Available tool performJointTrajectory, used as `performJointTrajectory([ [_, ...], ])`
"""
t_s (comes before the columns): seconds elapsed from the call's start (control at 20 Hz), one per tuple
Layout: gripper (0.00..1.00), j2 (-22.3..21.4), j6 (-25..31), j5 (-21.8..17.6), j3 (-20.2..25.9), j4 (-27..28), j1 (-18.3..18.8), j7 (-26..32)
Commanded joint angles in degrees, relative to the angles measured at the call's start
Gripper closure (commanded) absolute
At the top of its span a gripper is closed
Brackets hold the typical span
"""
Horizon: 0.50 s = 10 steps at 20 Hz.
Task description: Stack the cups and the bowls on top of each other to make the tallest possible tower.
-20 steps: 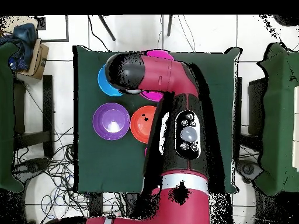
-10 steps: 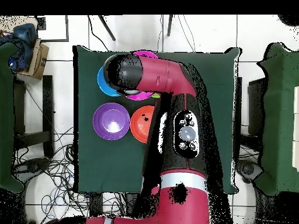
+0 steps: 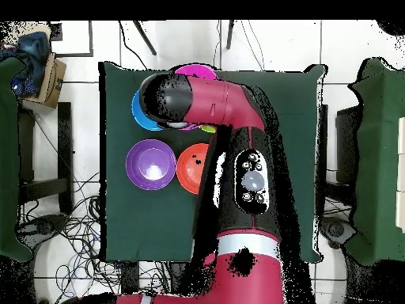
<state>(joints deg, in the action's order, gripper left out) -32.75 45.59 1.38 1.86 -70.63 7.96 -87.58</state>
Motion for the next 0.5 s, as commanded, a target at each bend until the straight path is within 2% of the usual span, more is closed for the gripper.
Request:
performJointTrajectory([
  [0.05, 0.00, 1.4, 0.5, -2.4, 5.2, -4.7, 0.9, 0.7],
  [0.3, 0.00, 0.5, 0.0, -2.5, 5.6, -6.5, 2.1, 2.2],
  [0.5, 0.00, -2.3, -0.2, -2.6, 6.6, -10.3, 4.6, 5.0],
])
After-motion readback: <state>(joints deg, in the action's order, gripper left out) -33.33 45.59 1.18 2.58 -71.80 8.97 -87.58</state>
